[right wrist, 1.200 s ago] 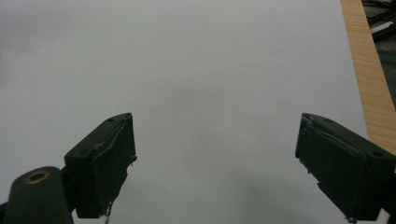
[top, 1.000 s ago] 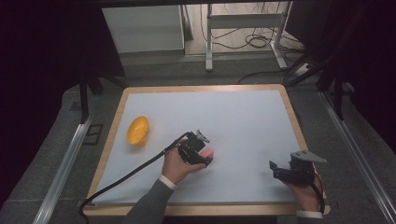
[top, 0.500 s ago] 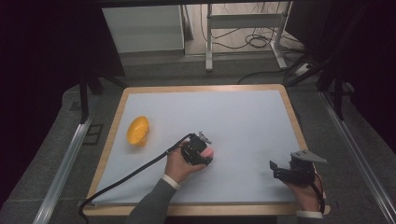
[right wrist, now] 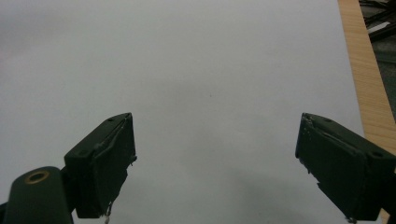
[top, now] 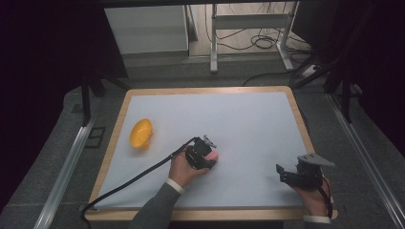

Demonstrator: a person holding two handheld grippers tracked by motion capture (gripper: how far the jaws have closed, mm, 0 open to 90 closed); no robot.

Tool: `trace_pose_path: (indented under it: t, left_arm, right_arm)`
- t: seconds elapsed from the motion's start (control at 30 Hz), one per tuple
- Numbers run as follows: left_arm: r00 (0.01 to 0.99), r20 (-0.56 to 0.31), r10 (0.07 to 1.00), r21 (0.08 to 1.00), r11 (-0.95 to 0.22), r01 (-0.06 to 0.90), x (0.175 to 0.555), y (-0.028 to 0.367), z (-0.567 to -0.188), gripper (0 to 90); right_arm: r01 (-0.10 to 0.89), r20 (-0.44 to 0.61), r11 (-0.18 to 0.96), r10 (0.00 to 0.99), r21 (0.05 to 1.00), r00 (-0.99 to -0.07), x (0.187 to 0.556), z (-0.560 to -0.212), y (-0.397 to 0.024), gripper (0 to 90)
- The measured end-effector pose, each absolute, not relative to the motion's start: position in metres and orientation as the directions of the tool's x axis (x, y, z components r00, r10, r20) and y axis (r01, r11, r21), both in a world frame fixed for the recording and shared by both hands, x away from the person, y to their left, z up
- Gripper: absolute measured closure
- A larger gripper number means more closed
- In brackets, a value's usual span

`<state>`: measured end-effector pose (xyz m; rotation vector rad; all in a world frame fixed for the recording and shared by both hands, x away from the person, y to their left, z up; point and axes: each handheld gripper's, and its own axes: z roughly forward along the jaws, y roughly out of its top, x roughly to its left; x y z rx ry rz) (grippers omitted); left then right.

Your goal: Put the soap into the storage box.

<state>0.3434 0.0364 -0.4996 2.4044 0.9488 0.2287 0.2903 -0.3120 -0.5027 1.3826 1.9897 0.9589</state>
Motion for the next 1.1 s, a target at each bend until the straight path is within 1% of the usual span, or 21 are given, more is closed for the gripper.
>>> trace_pose_path:
  t: [0.5, 1.1]
  left_arm:
    - [0.727, -0.01, 0.686, 0.563, -0.598, 0.571, 0.343, 0.044, -0.488, 60.4]
    - [0.718, 0.001, 0.696, 0.591, -0.58, 0.561, 0.342, 0.056, -0.47, 60.4]
  right_arm:
    - [0.562, -0.025, 0.22, 0.943, 0.798, -0.333, 0.29, -0.501, -0.314, 11.7]
    - [0.563, -0.022, 0.216, 0.944, 0.798, -0.33, 0.29, -0.501, -0.315, 11.7]
